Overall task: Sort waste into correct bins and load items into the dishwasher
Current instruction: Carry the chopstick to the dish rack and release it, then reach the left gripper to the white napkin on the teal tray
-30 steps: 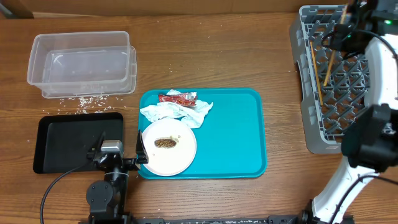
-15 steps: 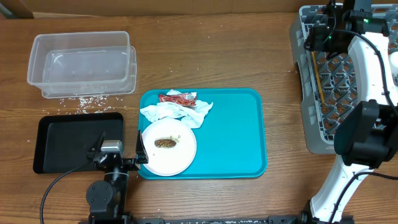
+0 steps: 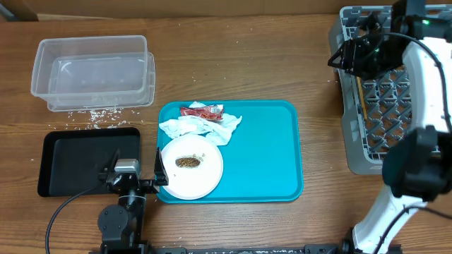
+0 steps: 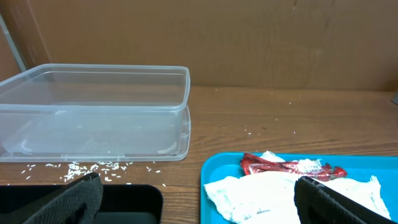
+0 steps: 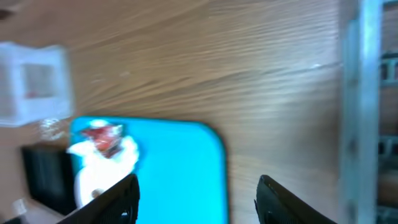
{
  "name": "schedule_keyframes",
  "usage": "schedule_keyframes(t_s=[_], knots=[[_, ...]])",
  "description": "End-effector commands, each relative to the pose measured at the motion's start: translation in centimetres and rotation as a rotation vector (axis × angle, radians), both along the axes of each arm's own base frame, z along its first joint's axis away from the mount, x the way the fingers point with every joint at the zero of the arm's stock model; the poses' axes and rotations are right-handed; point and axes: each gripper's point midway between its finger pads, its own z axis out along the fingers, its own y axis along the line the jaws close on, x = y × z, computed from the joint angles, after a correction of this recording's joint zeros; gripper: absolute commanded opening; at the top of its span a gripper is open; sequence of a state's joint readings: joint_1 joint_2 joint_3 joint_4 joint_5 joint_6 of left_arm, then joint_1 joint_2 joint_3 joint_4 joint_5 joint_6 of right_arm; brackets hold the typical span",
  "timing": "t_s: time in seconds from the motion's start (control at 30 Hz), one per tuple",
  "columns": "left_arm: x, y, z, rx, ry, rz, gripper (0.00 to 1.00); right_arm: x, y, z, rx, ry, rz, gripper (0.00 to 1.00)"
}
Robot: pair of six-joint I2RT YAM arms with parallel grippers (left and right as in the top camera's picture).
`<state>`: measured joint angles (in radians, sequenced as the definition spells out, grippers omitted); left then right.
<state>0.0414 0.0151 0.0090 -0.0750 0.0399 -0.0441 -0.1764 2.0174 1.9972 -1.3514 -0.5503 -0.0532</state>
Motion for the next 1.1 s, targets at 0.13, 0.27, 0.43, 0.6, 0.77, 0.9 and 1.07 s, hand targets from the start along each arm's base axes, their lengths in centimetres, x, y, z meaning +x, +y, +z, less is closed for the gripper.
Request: schedule_keyframes(t_s=[0.13, 0.27, 0.43, 0.6, 0.77, 0.9, 1.07], knots=[[0.0, 0.2, 0.0, 0.022, -0.004, 0.009, 1.00, -4.4, -3.3, 8.1, -0.163, -0.112, -0.152, 1.00], [0.0, 0.2, 0.0, 0.022, -0.003, 0.009, 1.00, -5.8, -9.9, 8.2, -0.286, -0.050, -0.428, 1.00], [0.0, 0.2, 0.0, 0.022, -0.003, 0.009, 1.00, -6.9, -13.0, 7.9, -0.276, -0.018, -0.521, 1.00], [0.0, 0.2, 0.0, 0.022, -0.004, 0.009, 1.00, -7.1, -13.7, 8.0, -0.281, -0.018, -0.537, 1.00], [0.0, 0.2, 0.0, 0.022, -0.004, 0.009, 1.00, -7.1, -13.7, 8.0, -0.282, -0.018, -0.538, 1.00], [0.0, 0.2, 0.0, 0.023, -0.004, 0.009, 1.00, -7.1, -13.7, 8.0, -0.282, -0.018, -0.538, 1.00], [-0.8, -5.3, 2.8, -0.271, -0.075, -0.306, 1.00, -7.1, -13.7, 8.0, -0.282, -0.018, -0.538, 1.00]])
